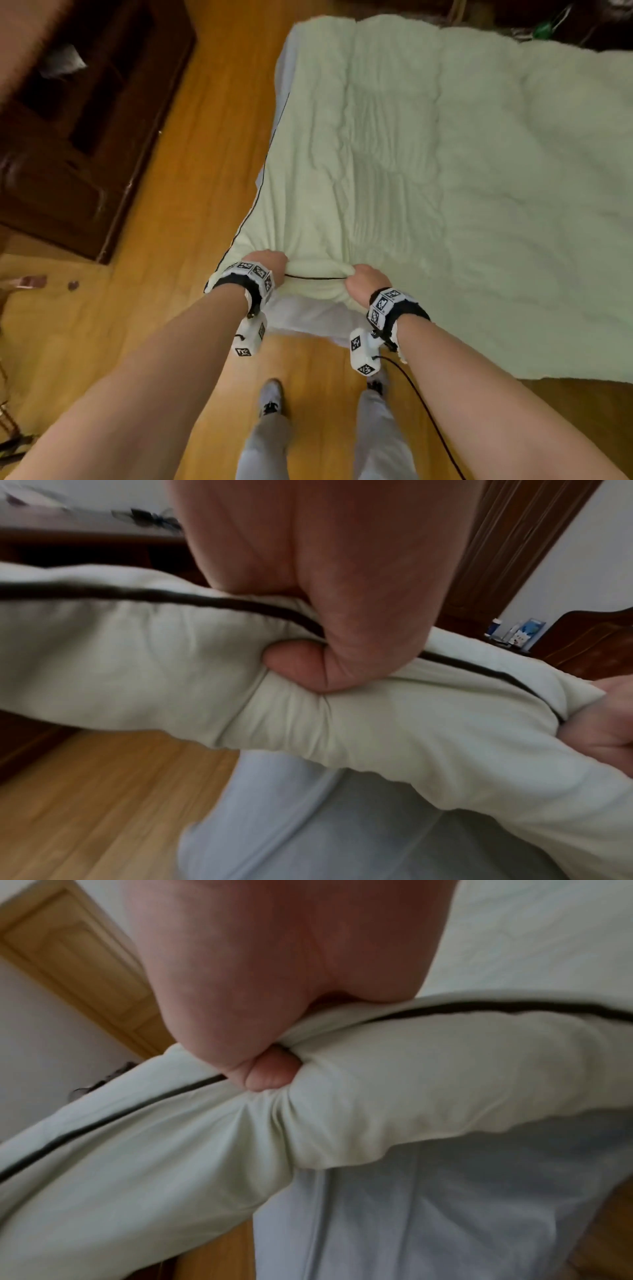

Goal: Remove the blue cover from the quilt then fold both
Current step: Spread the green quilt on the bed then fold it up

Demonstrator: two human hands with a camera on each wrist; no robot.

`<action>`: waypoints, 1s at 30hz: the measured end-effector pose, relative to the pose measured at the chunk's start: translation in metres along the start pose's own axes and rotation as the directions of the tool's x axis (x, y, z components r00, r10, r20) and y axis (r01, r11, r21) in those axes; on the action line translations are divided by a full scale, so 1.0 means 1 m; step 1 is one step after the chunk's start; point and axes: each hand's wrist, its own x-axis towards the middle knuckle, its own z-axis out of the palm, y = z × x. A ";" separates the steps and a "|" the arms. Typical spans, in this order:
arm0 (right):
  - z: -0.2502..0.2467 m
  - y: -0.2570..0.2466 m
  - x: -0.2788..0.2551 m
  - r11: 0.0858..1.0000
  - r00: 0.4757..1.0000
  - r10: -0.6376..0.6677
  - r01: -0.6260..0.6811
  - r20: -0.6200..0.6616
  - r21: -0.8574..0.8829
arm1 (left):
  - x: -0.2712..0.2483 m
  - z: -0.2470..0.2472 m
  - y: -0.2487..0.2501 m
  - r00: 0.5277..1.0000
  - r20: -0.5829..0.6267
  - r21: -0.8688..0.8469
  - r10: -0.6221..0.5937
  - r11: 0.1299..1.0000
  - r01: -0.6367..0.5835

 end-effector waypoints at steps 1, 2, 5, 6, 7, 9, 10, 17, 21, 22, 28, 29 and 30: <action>0.003 -0.013 -0.019 1.000 1.000 -0.006 0.007 0.011 -0.008 | -0.019 0.001 -0.012 1.000 -0.004 -0.001 -0.006 1.000 0.006; 0.007 -0.023 -0.037 1.000 1.000 -0.008 0.009 0.025 -0.016 | -0.038 0.002 -0.021 1.000 -0.012 -0.007 -0.009 1.000 0.009; 0.025 -0.033 -0.080 0.999 0.997 0.024 -0.021 0.077 -0.047 | -0.079 0.024 -0.034 1.000 0.006 -0.017 -0.004 1.000 0.004; 0.035 -0.030 -0.091 0.998 0.995 0.040 -0.035 0.090 -0.057 | -0.092 0.036 -0.035 1.000 0.018 -0.027 -0.004 1.000 0.004; 0.045 -0.027 -0.101 0.997 0.994 0.046 -0.040 0.099 -0.063 | -0.102 0.049 -0.034 1.000 0.026 -0.030 -0.007 1.000 0.008; 0.066 -0.017 -0.117 0.994 0.989 0.054 -0.040 0.138 -0.097 | -0.122 0.075 -0.029 0.998 0.057 -0.024 -0.013 1.000 0.015; 0.075 -0.011 -0.125 0.993 0.986 0.060 -0.043 0.158 -0.109 | -0.130 0.088 -0.026 0.997 0.080 -0.023 -0.016 1.000 0.017; 0.135 0.041 -0.174 0.989 0.959 0.093 -0.056 0.269 -0.140 | -0.174 0.173 -0.005 0.965 0.263 0.019 -0.016 1.000 0.012; 0.141 0.052 -0.198 0.983 0.903 0.082 -0.003 0.423 -0.183 | -0.193 0.172 -0.010 0.914 0.406 -0.109 0.014 0.993 0.034; 0.134 0.044 -0.203 0.985 0.904 0.071 0.003 0.421 -0.171 | -0.195 0.159 -0.015 0.925 0.380 -0.149 0.009 0.987 0.051; 0.057 -0.041 -0.193 0.994 0.979 -0.105 0.105 0.176 0.010 | -0.190 0.029 -0.059 0.998 -0.026 -0.211 0.061 0.975 -0.065; 0.043 -0.060 -0.185 0.992 0.981 -0.125 0.121 0.145 0.041 | -0.185 0.009 -0.068 0.996 -0.069 -0.213 0.058 0.974 -0.072; 0.031 -0.079 -0.176 0.989 0.984 -0.140 0.133 0.109 0.068 | -0.180 -0.009 -0.079 0.993 -0.108 -0.218 0.057 0.973 -0.080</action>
